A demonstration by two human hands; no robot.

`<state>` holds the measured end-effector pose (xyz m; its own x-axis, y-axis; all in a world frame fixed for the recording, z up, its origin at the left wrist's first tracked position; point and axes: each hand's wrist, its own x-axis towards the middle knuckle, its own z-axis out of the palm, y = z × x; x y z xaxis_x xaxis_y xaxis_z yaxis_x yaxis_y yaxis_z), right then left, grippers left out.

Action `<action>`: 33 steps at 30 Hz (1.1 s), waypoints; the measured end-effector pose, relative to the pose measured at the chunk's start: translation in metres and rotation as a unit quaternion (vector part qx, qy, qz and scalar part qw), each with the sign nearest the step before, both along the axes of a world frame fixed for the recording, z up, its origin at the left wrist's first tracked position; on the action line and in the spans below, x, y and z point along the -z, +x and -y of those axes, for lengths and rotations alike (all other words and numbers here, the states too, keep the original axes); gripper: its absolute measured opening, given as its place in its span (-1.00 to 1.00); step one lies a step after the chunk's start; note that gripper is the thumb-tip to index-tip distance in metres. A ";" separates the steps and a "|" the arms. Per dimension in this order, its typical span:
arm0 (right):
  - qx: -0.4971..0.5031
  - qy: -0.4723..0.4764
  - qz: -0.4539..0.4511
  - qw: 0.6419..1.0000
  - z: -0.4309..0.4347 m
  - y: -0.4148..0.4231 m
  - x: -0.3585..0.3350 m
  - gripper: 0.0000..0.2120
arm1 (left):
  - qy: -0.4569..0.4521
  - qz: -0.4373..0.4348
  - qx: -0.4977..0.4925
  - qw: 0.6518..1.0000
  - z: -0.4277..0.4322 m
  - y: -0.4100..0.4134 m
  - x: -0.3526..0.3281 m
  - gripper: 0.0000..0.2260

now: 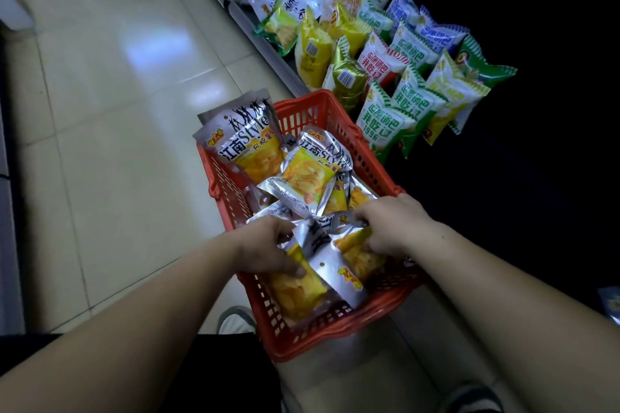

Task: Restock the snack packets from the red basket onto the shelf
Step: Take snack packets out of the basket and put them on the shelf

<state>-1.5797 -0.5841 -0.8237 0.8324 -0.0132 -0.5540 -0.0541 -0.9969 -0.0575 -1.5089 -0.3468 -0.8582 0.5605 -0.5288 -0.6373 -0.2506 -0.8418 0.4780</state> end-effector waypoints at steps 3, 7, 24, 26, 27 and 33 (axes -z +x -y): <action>0.054 0.034 0.045 0.997 0.004 -0.009 -0.015 -0.82 | -0.004 0.010 -0.001 1.000 0.002 0.008 -0.021 -0.66; 0.090 0.035 0.115 0.989 0.000 -0.015 -0.039 -0.70 | 0.086 0.067 0.071 0.991 0.005 0.015 -0.034 -0.43; 0.218 0.016 0.153 0.964 0.004 -0.018 -0.043 -0.55 | -0.026 -0.032 -0.092 0.995 0.015 -0.028 -0.020 -0.37; 0.230 0.001 0.169 0.958 0.005 -0.021 -0.037 -0.60 | 0.027 0.081 -0.045 0.995 0.019 -0.032 -0.008 -0.29; 0.237 -0.006 0.180 0.955 0.006 -0.021 -0.035 -0.60 | 0.038 0.113 -0.037 0.992 0.020 -0.031 -0.003 -0.27; 0.279 -0.002 0.183 0.943 0.022 -0.025 -0.025 -0.61 | 0.036 0.046 -0.043 0.997 0.032 -0.008 0.031 -0.31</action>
<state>-1.6046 -0.6062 -0.7992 0.8306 -0.5070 -0.2301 -0.5473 -0.8194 -0.1701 -1.5170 -0.3790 -0.8894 0.6599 -0.4303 -0.6159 -0.2154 -0.8937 0.3935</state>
